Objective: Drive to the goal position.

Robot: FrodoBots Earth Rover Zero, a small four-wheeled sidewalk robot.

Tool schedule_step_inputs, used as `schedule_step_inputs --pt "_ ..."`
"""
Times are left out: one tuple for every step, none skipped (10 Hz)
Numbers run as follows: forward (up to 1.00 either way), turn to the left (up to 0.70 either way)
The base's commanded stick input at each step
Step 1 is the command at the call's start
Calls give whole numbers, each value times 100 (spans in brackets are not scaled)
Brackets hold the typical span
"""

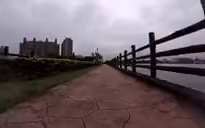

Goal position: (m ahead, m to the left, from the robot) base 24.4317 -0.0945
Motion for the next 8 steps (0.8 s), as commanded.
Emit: schedule_step_inputs --pt "100 0" --pt "100 0" --pt "100 0" --pt "100 0" --pt "100 0" --pt "100 0" --pt "100 0" --pt "100 0"
